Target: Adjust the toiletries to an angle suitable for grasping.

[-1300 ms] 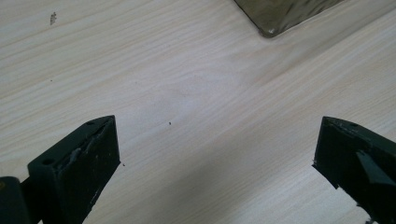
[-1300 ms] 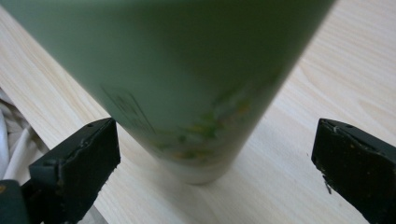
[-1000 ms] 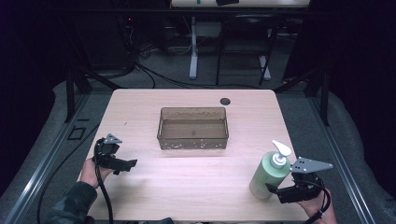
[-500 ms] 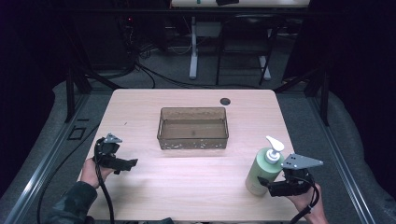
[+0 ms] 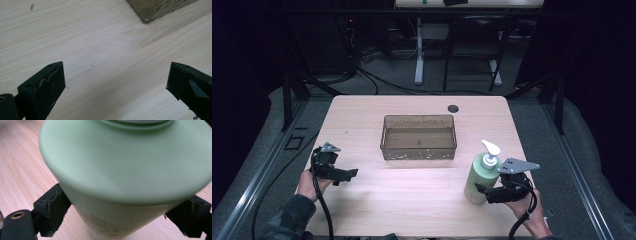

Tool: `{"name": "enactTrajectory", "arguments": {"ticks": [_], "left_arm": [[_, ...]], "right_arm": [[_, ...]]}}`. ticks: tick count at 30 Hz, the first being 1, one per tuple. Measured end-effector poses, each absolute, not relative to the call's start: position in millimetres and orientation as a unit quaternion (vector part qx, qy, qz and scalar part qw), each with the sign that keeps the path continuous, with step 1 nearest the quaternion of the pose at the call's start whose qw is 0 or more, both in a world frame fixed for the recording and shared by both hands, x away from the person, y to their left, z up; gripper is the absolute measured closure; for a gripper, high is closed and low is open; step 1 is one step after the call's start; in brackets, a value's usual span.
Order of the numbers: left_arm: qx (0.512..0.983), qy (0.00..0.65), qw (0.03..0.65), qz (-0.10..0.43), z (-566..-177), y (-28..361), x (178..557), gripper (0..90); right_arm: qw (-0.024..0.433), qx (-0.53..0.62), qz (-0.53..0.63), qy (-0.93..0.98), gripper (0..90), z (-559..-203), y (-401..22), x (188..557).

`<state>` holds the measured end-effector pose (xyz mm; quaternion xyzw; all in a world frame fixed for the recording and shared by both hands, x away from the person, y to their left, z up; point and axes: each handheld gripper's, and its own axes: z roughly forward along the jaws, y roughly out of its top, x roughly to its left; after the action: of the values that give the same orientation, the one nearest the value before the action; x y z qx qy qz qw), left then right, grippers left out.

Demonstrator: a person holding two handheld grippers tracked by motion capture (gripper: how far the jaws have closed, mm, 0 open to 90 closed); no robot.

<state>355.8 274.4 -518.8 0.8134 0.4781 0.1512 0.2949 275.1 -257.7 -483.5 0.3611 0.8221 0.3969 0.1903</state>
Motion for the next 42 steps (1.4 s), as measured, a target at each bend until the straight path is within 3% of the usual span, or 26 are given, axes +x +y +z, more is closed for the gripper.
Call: {"name": "enactTrajectory", "arguments": {"ticks": [42], "left_arm": [[0.824,0.461,0.293,0.148,-518.2,270.2,356.2,0.1]], "right_arm": [[0.175,0.334,0.394,0.838,11.8,-481.9,-167.0,321.7]]}}
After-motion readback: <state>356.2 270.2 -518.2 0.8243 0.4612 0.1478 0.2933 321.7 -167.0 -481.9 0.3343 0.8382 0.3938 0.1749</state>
